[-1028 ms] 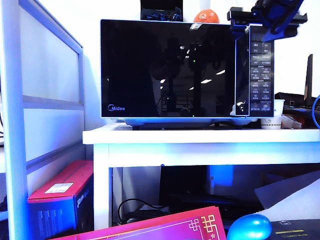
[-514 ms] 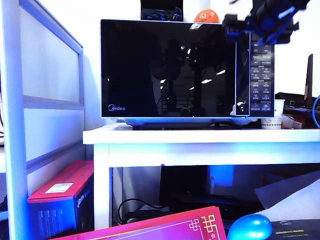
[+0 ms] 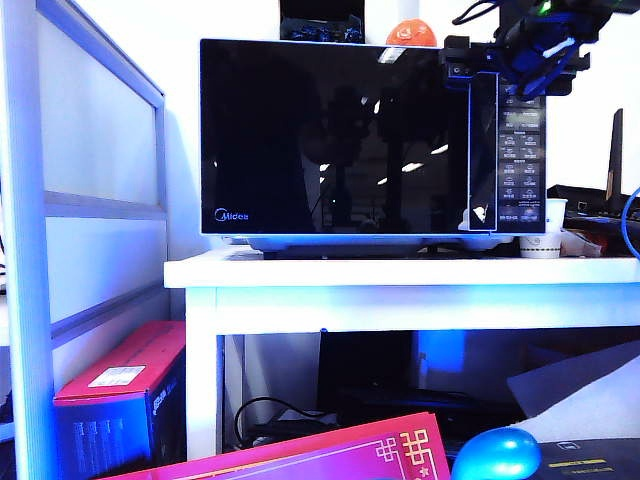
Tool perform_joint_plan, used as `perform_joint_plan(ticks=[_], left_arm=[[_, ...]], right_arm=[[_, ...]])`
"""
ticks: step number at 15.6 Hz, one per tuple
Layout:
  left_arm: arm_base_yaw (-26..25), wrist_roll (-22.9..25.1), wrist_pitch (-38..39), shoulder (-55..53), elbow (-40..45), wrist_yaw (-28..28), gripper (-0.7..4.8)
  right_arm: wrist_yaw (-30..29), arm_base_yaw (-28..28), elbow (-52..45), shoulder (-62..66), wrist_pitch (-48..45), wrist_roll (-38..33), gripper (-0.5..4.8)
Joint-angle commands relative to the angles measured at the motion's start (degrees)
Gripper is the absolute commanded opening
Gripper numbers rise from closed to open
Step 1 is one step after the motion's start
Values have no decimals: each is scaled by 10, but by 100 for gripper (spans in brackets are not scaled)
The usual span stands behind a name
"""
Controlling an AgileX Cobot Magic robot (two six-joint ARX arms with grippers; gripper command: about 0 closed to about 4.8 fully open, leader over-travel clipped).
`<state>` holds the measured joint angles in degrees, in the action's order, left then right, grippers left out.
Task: Open the microwave door, place the orange inside the microwave, then close the microwave door.
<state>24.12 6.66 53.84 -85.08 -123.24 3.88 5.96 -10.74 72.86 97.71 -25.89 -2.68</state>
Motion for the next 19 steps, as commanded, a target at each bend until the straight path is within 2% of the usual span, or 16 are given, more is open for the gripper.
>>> perform_joint_plan(ticks=[1,2,3,4,5,6,11,16,19], left_arm=[[1,2,-6,2,-2,2,-5],[1,2,-6,2,-2,2,-5],[1,2,-6,2,-2,2,-5],[1,2,-6,2,-2,2,-5],[1,2,-6,2,-2,2,-5],[1,2,-6,2,-2,2,-5],[1,2,-6,1,-2,2,-5],[1,2,-6,1,-2,2,-5],[1,2,-6,1,-2,2,-5]], right_arm=[[4,1,3,13,-19,-1,479],[4,1,3,14,-18,-1,479],[4,1,3,13,-19,-1,410],[4,1,3,13,-18,-1,261],[4,1,3,13,-18,-1,181],[4,1,3,13,-18,-1,142],[3,-1,3,-18,39,-1,143],[-21,-1,3,-79,139,-1,143],[-27,-1,3,-91,159,-1,143]])
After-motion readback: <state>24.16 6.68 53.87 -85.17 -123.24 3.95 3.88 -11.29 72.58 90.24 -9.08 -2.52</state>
